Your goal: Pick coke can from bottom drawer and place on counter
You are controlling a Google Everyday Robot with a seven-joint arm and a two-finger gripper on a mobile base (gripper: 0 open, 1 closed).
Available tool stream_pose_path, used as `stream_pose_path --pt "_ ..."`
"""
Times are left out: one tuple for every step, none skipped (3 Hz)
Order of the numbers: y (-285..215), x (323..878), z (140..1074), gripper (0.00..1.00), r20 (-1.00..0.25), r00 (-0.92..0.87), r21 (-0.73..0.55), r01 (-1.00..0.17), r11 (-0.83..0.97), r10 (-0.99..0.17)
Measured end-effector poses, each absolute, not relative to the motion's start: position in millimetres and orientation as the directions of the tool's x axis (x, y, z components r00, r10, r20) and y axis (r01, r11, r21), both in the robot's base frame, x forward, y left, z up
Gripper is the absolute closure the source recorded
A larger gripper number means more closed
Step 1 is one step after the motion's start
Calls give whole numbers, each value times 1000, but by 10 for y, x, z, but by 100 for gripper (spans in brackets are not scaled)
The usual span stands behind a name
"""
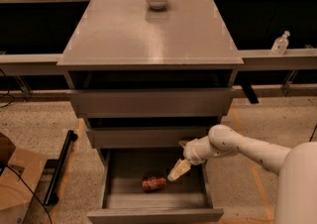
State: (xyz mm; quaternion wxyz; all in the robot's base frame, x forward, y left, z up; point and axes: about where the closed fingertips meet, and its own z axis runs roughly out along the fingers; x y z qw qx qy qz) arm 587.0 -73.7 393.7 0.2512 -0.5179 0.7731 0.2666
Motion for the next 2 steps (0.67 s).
stream_pose_path --pt "-736 5869 3936 0 -664 -338 152 -935 321 -667" --pt "-752 5830 3697 0 -652 -400 226 -913 339 -643"
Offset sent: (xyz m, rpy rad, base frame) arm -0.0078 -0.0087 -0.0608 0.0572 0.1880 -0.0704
